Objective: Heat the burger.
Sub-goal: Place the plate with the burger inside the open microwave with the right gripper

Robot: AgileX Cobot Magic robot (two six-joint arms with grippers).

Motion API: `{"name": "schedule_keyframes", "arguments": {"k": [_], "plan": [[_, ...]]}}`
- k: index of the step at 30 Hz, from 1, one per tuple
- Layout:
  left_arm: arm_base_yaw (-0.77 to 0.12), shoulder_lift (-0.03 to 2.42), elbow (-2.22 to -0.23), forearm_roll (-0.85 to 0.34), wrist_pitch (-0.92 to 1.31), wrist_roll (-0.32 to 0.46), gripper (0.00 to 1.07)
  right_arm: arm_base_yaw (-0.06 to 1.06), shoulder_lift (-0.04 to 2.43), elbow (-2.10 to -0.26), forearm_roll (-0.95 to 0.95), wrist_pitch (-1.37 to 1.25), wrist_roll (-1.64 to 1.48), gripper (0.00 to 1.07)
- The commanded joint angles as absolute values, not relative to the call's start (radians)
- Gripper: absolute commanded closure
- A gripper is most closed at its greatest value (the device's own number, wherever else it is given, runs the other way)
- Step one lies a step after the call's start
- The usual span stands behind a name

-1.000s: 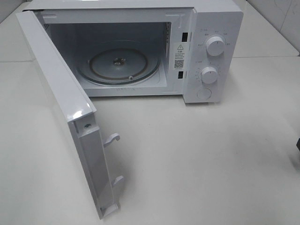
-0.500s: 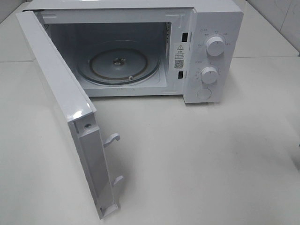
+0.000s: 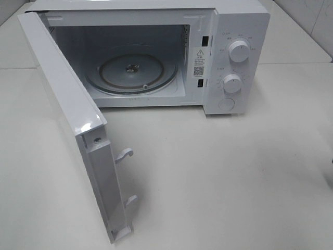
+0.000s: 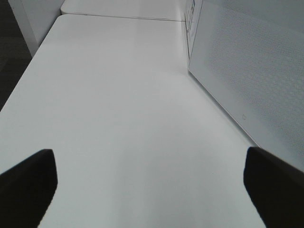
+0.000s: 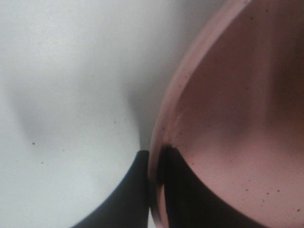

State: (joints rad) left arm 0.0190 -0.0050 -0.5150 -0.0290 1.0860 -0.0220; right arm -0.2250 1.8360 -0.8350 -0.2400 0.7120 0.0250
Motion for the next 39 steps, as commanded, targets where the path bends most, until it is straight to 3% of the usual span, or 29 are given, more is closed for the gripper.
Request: {"name": "schedule_keyframes", "arguments": {"k": [1,20,39], "plan": [[0.020,-0.022,-0.515,-0.028,1.071,-0.020,0.04,-0.210,1.842,-0.825,-0.227,0.724,0.042,1.07],[0.020,-0.022,-0.515,-0.028,1.071,-0.020,0.04,0.039,1.600,-0.692,-0.368,0.799,0.241,1.07],[0.020,-0.022,-0.515,-0.028,1.071,-0.020,0.04,0.476,1.382,-0.591,-0.570,0.948,0.295,1.07]]}}
